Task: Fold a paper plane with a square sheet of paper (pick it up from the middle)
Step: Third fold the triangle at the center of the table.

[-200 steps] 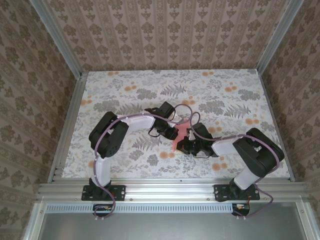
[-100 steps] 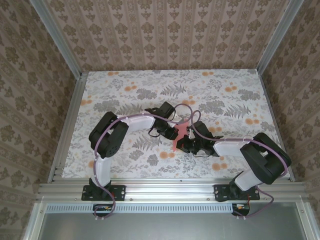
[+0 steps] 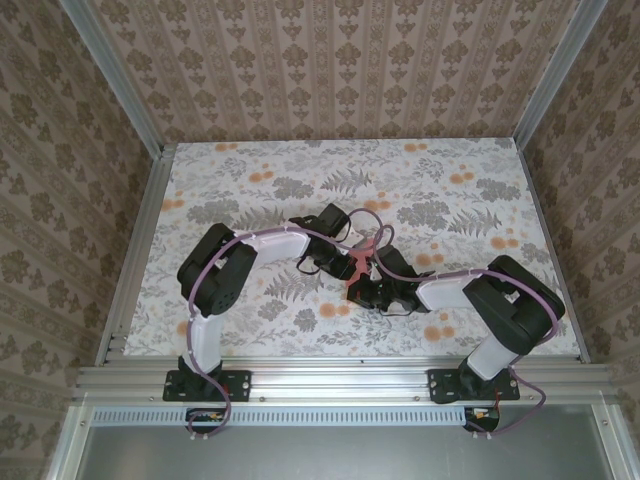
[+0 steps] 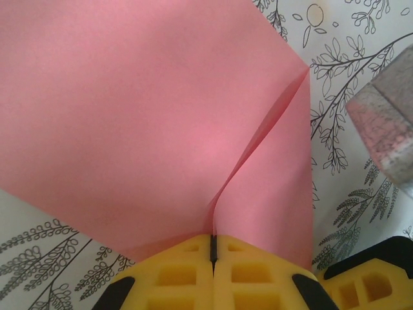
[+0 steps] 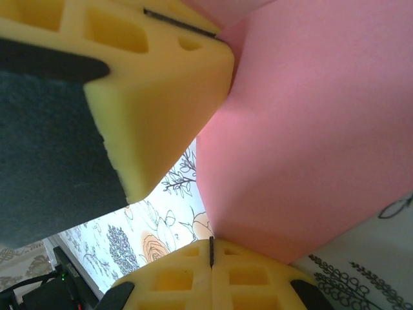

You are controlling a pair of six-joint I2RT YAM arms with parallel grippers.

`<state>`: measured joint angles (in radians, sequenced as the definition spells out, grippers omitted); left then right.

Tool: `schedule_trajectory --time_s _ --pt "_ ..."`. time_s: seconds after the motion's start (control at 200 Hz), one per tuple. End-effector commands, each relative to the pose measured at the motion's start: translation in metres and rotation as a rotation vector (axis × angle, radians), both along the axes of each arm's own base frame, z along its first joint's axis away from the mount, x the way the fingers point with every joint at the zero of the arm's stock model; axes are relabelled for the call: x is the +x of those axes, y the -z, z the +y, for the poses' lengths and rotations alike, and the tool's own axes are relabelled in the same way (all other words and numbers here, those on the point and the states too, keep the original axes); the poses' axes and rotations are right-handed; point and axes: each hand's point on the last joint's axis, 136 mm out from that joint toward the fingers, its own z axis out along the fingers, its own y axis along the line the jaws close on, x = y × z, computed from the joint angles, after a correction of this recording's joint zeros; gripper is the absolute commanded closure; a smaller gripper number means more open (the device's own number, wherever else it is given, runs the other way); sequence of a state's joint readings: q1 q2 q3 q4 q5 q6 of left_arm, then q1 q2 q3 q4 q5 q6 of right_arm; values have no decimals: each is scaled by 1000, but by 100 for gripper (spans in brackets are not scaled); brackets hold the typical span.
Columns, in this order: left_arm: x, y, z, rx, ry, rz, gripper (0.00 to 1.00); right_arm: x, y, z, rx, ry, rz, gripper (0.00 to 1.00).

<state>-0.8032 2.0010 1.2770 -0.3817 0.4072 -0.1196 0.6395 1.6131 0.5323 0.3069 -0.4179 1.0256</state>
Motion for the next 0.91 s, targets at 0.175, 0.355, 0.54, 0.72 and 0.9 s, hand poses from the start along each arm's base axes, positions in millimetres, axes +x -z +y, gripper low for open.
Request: schedule_trajectory --time_s 0.175,0.355,0.54,0.72,0.9 --pt "-11 21 20 95 -4 32 97 0 -23 -3 -10 4 -36 95" --pt "-11 21 19 94 -3 35 96 -6 -8 2 -8 -22 4 96" --pt "-12 21 19 95 -7 39 97 -12 14 -5 -72 -11 50 96" --pt "-11 22 21 103 -14 37 97 -10 -1 -7 -81 -33 19 95" --pt "-10 20 20 100 -16 32 97 9 -35 -34 -100 29 -71 94"
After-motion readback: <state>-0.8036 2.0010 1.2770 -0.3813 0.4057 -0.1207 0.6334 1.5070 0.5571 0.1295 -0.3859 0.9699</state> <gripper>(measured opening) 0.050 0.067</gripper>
